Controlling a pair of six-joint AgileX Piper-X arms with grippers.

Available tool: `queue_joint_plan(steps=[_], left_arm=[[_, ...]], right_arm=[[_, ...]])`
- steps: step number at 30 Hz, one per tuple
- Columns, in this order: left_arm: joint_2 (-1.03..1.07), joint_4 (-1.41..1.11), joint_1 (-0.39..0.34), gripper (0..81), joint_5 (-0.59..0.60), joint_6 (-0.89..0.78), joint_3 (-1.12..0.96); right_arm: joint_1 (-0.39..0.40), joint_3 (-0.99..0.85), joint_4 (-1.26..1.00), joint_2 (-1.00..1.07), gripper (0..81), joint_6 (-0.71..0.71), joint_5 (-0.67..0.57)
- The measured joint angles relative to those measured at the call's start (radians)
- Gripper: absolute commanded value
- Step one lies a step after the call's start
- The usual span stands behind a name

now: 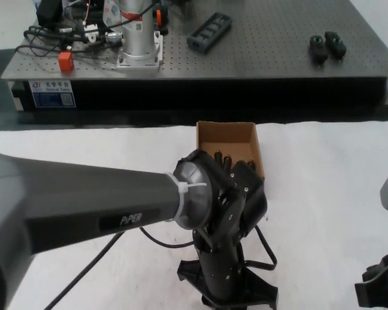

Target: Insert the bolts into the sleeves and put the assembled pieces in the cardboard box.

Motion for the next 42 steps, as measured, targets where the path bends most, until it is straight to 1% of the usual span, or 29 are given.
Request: queue_joint_plan(steps=[2,3,9,12,15,17,20,21,22,23,25,26,29,30,32,33,35,37,42], left_arm=[[0.000,0.000,0.000,1.4,0.000,0.000,0.000],[0.000,0.000,0.000,0.4,0.000,0.000,0.000],[-0.027,0.000,0.000,0.6,-0.012,0.005,0.000],[-0.121,-0.010,0.000,0.6,-0.071,0.006,0.006],[-0.283,-0.087,0.007,0.6,-0.154,0.006,0.036],[-0.403,-0.198,0.014,0.6,-0.176,0.022,0.084],[-0.588,-0.386,0.028,0.6,-0.138,0.035,0.193],[-0.589,-0.397,0.028,0.6,-0.133,0.035,0.201],[-0.638,-0.453,0.030,0.6,-0.115,0.035,0.231],[-0.638,-0.465,0.030,0.6,-0.110,0.035,0.238],[-0.740,-0.568,0.033,0.6,-0.070,0.035,0.302],[-0.745,-0.619,0.033,0.6,-0.049,0.035,0.331],[-0.794,-0.704,0.033,0.6,-0.012,0.033,0.379],[-0.804,-0.731,0.033,0.6,0.005,0.033,0.394],[-0.811,-0.769,0.033,0.6,0.025,0.029,0.417],[-0.812,-0.781,0.033,0.6,0.032,0.028,0.421],[-0.812,-0.791,0.033,0.6,0.039,0.026,0.426],[-0.812,-0.791,0.033,0.6,0.039,0.026,0.426],[-0.812,-0.794,0.033,0.6,0.042,0.026,0.426]], right_arm=[[0.000,0.000,0.002,0.000,2.7,0.000,0.000],[0.000,0.000,0.001,0.000,2.7,0.000,0.000],[0.000,0.000,-0.002,-0.002,2.7,-0.010,0.000],[0.000,0.009,-0.019,-0.026,2.7,-0.038,-0.036],[0.000,0.024,-0.036,-0.068,2.7,-0.056,-0.152],[0.000,0.046,-0.066,-0.099,2.7,-0.056,-0.285],[0.020,0.101,-0.171,-0.134,2.7,0.002,-0.502],[0.031,0.118,-0.219,-0.138,2.7,0.029,-0.565],[0.046,0.137,-0.273,-0.139,2.7,0.061,-0.614],[0.064,0.157,-0.340,-0.139,2.7,0.101,-0.651],[0.102,0.187,-0.470,-0.130,2.7,0.174,-0.696],[0.127,0.195,-0.544,-0.119,2.7,0.214,-0.712],[0.195,0.198,-0.751,-0.074,2.7,0.303,-0.747],[0.234,0.198,-0.821,-0.046,2.7,0.330,-0.749],[0.265,0.198,-0.930,-0.012,2.7,0.376,-0.741],[0.266,0.193,-0.987,-0.010,2.7,0.383,-0.726],[0.275,0.191,-1.001,0.001,2.7,0.389,-0.707],[0.275,0.187,-1.038,0.001,2.7,0.392,-0.657],[0.275,0.185,-1.078,0.001,2.7,0.395,-0.615]])
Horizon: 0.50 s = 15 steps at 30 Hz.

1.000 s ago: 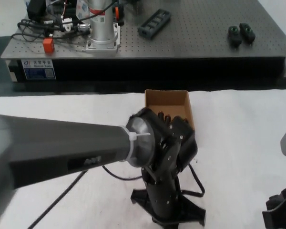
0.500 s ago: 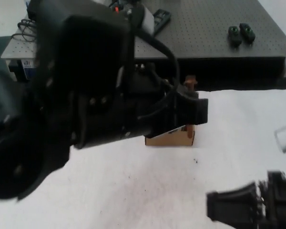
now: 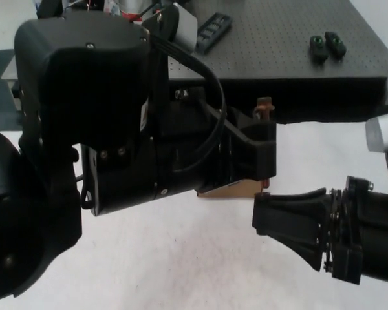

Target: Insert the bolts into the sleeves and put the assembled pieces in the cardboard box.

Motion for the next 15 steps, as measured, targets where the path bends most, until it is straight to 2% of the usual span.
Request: queue_joint_plan(steps=[15], left_arm=[[0.000,-0.004,0.000,0.6,-0.018,0.000,0.000]], right_arm=[[0.003,0.000,-0.031,0.000,2.7,-0.029,0.054]])
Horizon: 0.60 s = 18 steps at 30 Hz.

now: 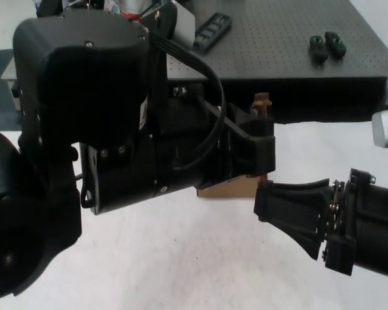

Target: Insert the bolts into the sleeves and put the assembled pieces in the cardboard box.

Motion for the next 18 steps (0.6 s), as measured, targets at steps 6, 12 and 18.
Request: queue_joint_plan(steps=[6,12,18], left_arm=[[0.000,-0.005,0.000,0.6,0.013,0.000,0.000],[0.000,-0.005,0.000,0.1,0.039,0.000,0.000],[0.000,0.001,0.004,45.4,0.096,0.000,0.000]], right_arm=[[0.000,0.000,-0.033,0.000,2.7,-0.003,0.000],[0.000,0.000,-0.066,0.000,2.7,-0.011,0.009],[0.000,0.000,-0.104,0.000,2.7,-0.016,0.018]])
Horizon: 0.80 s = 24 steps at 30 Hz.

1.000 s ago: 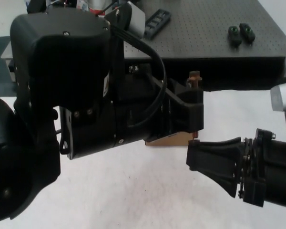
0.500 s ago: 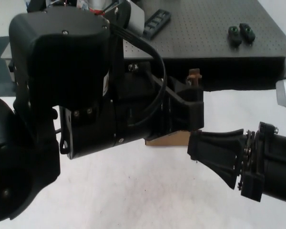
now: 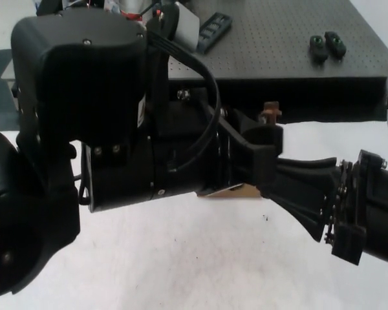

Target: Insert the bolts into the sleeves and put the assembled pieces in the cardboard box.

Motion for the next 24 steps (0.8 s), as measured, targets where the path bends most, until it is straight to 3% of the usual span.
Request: queue_joint_plan(steps=[2,3,5,10,12,13,16,24], left_arm=[[-0.003,-0.004,0.000,61.1,0.010,0.000,0.000],[-0.002,-0.005,0.000,64.1,0.013,0.000,0.000],[-0.002,-0.005,0.000,62.8,0.005,0.000,0.000],[-0.002,-0.002,0.006,47.9,-0.207,-0.019,0.000],[-0.015,0.009,0.019,35.0,-0.278,0.003,0.000],[-0.023,0.051,0.028,26.7,-0.361,0.033,0.000],[-0.057,0.156,0.057,1.3,-0.474,0.107,0.000],[-0.221,0.361,0.143,1.2,-0.549,0.266,0.025]], right_arm=[[0.000,0.000,0.001,0.000,2.7,-0.011,0.006],[-0.006,0.000,0.001,0.000,2.7,-0.019,0.017],[-0.020,0.000,0.024,0.000,2.7,-0.033,0.055],[-0.098,-0.031,0.136,0.129,2.7,-0.138,0.208],[-0.106,-0.053,0.163,0.190,2.7,-0.167,0.235],[-0.113,-0.082,0.179,0.318,2.7,-0.209,0.269],[-0.113,-0.276,0.222,0.500,2.7,-0.271,0.356],[-0.115,-0.853,0.388,1.144,2.7,-0.282,0.537]])
